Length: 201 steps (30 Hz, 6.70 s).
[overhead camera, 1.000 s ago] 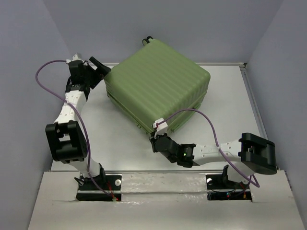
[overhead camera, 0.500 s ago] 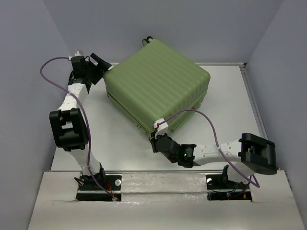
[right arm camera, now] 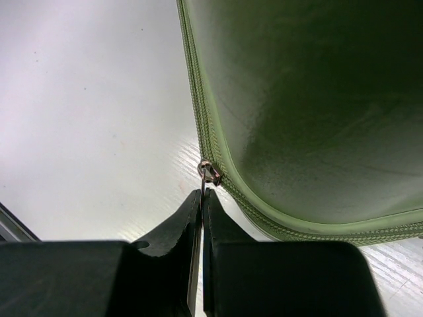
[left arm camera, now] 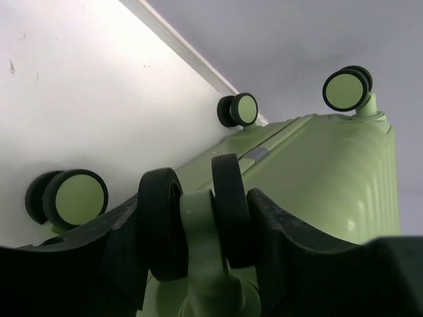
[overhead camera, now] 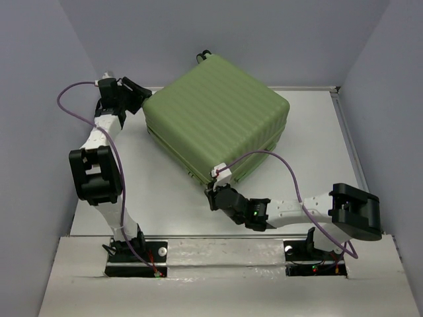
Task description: Pack the luggage
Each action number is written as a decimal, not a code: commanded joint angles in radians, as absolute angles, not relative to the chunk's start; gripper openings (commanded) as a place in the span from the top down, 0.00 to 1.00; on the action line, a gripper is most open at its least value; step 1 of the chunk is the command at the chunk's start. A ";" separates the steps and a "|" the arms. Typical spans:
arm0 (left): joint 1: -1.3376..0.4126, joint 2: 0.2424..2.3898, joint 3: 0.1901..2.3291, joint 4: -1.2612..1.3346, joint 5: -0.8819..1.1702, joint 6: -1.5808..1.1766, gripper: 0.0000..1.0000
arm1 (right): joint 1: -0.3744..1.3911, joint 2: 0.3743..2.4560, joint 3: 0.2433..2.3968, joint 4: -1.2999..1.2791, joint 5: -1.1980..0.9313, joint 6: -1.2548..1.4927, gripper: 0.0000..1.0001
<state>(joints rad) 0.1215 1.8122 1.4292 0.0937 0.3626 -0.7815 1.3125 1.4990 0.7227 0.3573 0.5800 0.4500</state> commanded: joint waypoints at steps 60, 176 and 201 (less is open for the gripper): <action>-0.526 0.482 0.382 0.112 0.181 -0.907 0.94 | 1.115 1.660 1.014 0.433 -0.133 0.293 0.93; -0.276 1.368 1.351 -0.264 0.038 0.146 0.01 | 1.232 1.293 0.156 1.322 0.399 0.612 0.93; -0.209 1.721 1.581 -0.262 0.163 0.232 0.30 | 1.232 1.298 0.137 1.361 0.348 0.637 0.93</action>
<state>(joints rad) -0.2008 1.6939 1.5120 -0.3065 0.1188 0.2211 1.1797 1.3300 0.1276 1.1877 0.4892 0.6212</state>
